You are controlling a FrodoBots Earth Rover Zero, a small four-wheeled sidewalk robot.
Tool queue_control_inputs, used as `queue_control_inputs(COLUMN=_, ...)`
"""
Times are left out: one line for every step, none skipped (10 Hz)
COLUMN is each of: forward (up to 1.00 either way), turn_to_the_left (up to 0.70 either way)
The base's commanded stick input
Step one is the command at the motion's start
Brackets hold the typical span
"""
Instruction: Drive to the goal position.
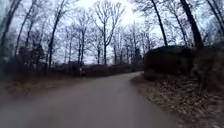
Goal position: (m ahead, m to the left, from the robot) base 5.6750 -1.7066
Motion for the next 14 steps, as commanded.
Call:
queue_control_inputs(forward=1.00, turn_to_the_left=0.00)
queue_control_inputs(forward=1.00, turn_to_the_left=0.00)
queue_control_inputs(forward=1.00, turn_to_the_left=0.00)
queue_control_inputs(forward=1.00, turn_to_the_left=0.00)
queue_control_inputs(forward=1.00, turn_to_the_left=0.00)
queue_control_inputs(forward=1.00, turn_to_the_left=0.00)
queue_control_inputs(forward=1.00, turn_to_the_left=0.00)
queue_control_inputs(forward=1.00, turn_to_the_left=0.00)
queue_control_inputs(forward=1.00, turn_to_the_left=0.00)
queue_control_inputs(forward=1.00, turn_to_the_left=0.00)
queue_control_inputs(forward=1.00, turn_to_the_left=0.00)
queue_control_inputs(forward=1.00, turn_to_the_left=0.00)
queue_control_inputs(forward=1.00, turn_to_the_left=0.00)
queue_control_inputs(forward=1.00, turn_to_the_left=0.00)
